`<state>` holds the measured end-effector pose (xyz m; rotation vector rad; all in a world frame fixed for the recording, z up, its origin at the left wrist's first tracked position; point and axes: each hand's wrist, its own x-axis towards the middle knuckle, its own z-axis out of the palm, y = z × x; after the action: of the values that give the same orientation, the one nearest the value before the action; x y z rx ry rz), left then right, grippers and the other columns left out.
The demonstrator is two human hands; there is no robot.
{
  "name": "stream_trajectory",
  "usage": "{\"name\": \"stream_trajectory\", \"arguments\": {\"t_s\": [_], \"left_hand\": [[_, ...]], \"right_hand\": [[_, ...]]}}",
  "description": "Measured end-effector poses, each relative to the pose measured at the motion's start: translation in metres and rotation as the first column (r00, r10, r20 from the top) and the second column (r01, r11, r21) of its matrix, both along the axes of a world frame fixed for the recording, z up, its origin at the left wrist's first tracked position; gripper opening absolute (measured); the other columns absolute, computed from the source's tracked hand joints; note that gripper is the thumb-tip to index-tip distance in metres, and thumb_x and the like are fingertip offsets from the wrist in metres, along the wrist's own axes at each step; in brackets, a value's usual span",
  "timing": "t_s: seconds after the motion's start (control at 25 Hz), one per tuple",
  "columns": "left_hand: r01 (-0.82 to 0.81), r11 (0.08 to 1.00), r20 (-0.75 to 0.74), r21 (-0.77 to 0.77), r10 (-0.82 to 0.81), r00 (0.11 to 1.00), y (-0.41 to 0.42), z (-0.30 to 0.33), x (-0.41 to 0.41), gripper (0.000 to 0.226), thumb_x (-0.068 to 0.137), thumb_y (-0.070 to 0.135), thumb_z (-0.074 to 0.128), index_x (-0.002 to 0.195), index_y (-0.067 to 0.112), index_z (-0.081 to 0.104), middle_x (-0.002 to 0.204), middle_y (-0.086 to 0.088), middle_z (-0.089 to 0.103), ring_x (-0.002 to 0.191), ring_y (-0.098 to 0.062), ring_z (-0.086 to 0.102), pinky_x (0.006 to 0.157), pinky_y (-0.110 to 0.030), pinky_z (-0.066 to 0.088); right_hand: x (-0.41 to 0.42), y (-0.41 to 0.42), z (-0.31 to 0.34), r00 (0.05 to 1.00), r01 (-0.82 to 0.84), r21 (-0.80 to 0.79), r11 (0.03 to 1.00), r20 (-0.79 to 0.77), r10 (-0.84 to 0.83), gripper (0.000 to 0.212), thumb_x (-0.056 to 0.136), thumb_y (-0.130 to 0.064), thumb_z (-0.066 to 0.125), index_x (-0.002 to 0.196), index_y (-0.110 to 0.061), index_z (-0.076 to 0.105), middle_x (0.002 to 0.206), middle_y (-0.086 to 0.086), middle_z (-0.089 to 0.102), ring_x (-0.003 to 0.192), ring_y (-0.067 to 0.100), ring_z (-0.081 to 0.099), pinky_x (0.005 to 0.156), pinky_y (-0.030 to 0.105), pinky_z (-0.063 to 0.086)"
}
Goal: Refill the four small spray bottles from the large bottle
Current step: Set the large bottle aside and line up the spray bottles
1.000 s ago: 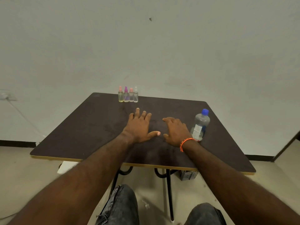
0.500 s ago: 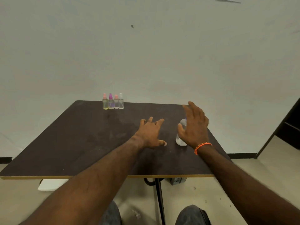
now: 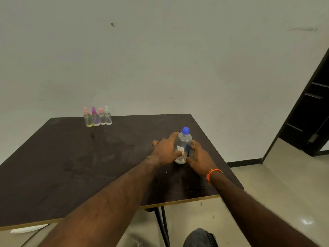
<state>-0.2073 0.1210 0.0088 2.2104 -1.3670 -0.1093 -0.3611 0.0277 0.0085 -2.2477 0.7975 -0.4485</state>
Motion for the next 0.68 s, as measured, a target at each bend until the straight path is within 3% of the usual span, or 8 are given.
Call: {"name": "stream_trajectory", "arguments": {"t_s": [0.36,0.68], "left_hand": [[-0.033,0.996,0.017,-0.079,0.034,0.999,-0.024,-0.011,0.033,0.070,0.094,0.060,0.061,0.155,0.040,0.033,0.127,0.011,0.071,0.123,-0.016,0.063,0.094,-0.039,0.022],[-0.062,0.987,0.050,-0.149,0.071,0.996,-0.078,-0.003,0.097,0.074,0.095,0.062,0.060,0.158,0.037,0.032,0.118,0.009,0.074,0.119,-0.013,0.063,0.093,-0.036,0.021]], "right_hand": [[0.037,-0.013,-0.009,0.985,0.075,0.060,0.995,0.148,-0.084,0.058,0.090,-0.029,0.071,0.140,-0.021,0.042,0.136,0.004,0.060,0.117,0.026,0.063,0.100,0.037,0.049],[0.106,-0.077,0.003,0.993,0.047,0.067,0.997,0.107,-0.054,0.056,0.092,-0.027,0.068,0.141,-0.022,0.041,0.136,0.002,0.059,0.115,0.023,0.062,0.095,0.031,0.046]]}}
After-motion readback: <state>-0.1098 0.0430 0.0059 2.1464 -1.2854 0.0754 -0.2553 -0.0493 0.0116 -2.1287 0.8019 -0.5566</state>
